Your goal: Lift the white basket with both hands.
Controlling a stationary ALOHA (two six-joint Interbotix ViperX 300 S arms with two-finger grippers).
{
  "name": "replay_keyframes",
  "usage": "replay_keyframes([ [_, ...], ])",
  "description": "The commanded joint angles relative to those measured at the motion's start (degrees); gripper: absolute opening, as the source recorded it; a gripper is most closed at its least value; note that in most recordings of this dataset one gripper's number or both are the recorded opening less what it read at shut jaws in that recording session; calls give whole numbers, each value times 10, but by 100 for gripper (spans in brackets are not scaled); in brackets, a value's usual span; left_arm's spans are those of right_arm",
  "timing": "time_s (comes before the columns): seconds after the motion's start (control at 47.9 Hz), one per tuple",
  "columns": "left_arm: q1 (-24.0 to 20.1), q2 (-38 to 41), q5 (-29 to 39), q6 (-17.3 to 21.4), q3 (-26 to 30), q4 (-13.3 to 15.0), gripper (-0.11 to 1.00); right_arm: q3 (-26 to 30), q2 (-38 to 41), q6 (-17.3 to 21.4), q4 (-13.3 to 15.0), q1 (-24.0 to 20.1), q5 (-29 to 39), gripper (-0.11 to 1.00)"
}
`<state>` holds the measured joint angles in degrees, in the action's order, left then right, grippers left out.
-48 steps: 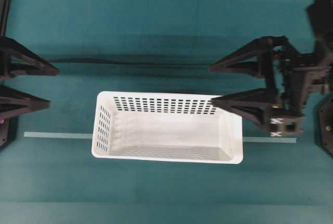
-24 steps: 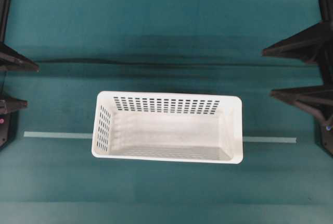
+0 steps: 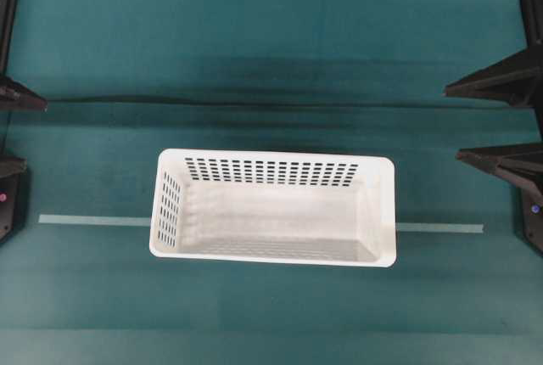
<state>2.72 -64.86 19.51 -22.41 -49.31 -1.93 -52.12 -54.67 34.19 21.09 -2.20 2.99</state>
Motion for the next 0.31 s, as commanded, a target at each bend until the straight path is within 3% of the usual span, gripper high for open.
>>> replay_keyframes([
  [0.0, -1, 5, -3, -1, 7, -2, 95, 4, -3, 1, -2, -1, -1, 95],
  [0.292, -1, 4, -2, 0, 4, -2, 95, -11, -22, 3, -3, -4, 2, 95],
])
